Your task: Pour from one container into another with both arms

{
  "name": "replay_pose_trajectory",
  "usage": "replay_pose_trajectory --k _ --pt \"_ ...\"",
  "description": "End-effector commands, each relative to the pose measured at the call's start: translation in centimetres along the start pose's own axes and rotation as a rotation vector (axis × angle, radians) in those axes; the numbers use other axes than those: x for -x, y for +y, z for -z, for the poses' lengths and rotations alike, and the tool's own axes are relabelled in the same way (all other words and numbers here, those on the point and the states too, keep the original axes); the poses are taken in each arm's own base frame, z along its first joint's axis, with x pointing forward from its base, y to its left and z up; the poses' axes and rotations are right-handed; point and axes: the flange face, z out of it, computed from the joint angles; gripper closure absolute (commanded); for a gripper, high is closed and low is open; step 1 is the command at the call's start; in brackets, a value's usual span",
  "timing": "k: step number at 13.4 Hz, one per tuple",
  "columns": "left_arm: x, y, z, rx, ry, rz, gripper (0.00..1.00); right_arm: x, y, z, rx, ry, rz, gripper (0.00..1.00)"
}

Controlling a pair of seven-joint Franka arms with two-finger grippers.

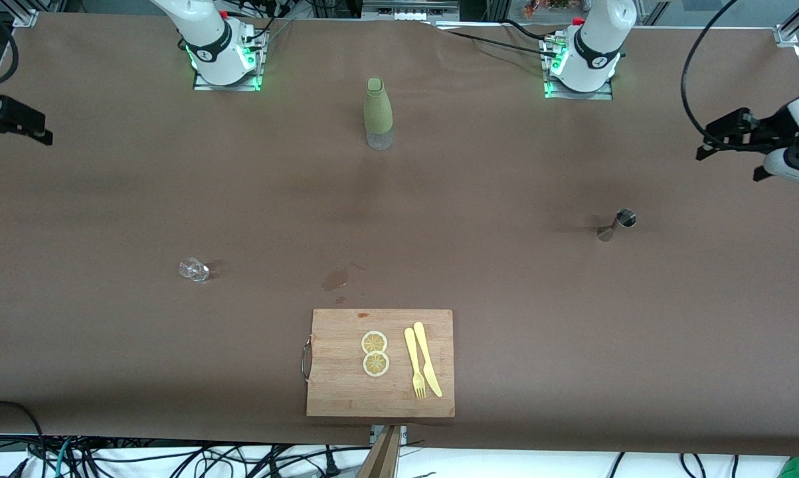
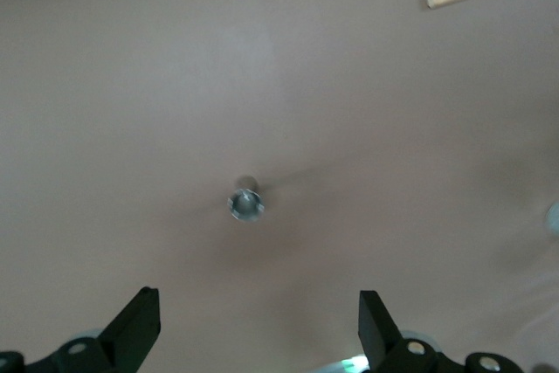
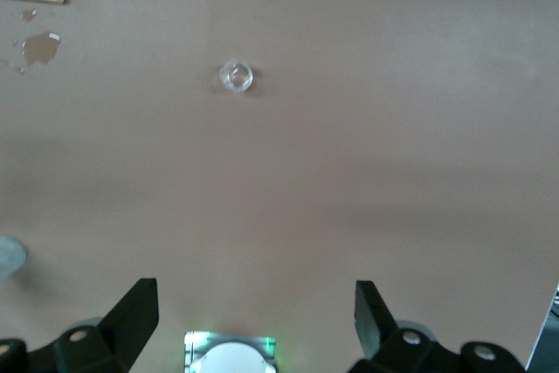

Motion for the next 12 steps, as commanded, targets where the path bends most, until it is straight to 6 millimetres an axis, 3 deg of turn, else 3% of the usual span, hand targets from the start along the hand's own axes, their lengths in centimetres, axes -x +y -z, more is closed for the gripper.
replay_pose_trajectory --k 1,4,7,12 --pt "0.9 0.0 -0.1 -0.03 -0.012 0.08 0.0 0.9 -1.9 -0.7 0.007 -0.018 0.021 0.0" --pt "1.2 -0.8 -0.1 -0.025 -0.018 0.074 0.0 0.8 -4.0 -0.6 0.006 -0.017 -0.041 0.0" --pt "0.9 -0.6 -0.6 -0.028 -0.025 0.151 0.0 0.5 -3.6 -0.8 0.007 -0.012 -0.042 0.0" --pt "-1.2 4.3 -1.5 -0.138 -0.025 0.283 0.0 -0.2 -3.2 -1.4 0.019 -0.025 -0.046 0.0"
